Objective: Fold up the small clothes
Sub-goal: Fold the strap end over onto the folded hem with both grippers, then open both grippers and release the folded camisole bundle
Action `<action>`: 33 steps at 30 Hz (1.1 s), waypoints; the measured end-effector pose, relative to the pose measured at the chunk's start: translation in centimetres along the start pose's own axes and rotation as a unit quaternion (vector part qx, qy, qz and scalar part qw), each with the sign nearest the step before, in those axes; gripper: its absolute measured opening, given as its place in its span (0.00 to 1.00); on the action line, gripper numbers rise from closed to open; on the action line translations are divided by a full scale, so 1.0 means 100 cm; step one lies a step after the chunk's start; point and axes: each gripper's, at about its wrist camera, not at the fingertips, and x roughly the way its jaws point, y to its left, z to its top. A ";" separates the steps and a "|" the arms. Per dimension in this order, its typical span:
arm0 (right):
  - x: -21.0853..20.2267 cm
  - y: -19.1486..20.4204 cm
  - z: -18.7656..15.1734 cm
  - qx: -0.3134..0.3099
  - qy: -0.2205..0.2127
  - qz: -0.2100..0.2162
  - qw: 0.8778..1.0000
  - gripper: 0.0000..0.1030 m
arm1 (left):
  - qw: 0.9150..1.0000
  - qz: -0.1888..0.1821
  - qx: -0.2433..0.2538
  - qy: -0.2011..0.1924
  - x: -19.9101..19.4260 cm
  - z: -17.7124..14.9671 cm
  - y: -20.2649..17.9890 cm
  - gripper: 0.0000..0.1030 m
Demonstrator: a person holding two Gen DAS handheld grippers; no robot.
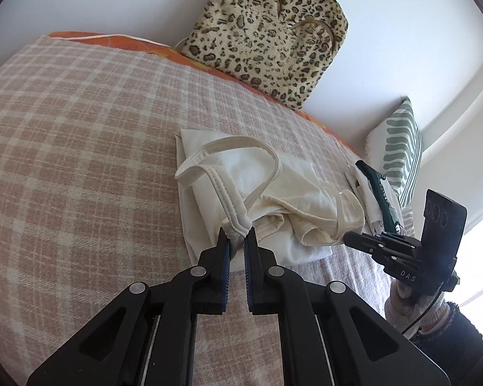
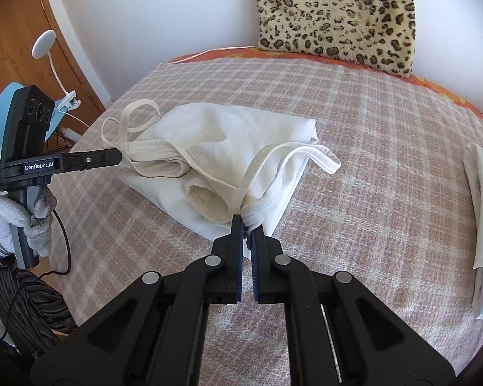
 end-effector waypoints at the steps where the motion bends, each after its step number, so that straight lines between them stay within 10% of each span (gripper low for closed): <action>1: 0.000 0.000 -0.001 -0.001 0.004 -0.003 1.000 0.05 | 1.000 0.010 0.014 0.006 0.000 -0.002 -0.003 0.11; 8: -0.019 0.006 -0.020 -0.023 0.041 0.005 0.999 0.23 | 0.993 0.055 0.101 0.028 -0.021 -0.017 -0.018 0.14; 19: -0.044 0.014 0.011 -0.008 -0.039 0.012 0.999 0.24 | 0.993 0.052 0.105 -0.029 -0.052 0.029 -0.015 0.28; 23: -0.018 0.005 0.025 0.029 -0.036 0.033 0.998 0.24 | 0.997 0.034 0.065 -0.005 -0.022 0.050 -0.005 0.28; 33: 0.026 0.024 0.017 -0.028 0.030 0.024 0.999 0.24 | 0.981 0.030 0.160 0.102 0.036 0.026 -0.035 0.28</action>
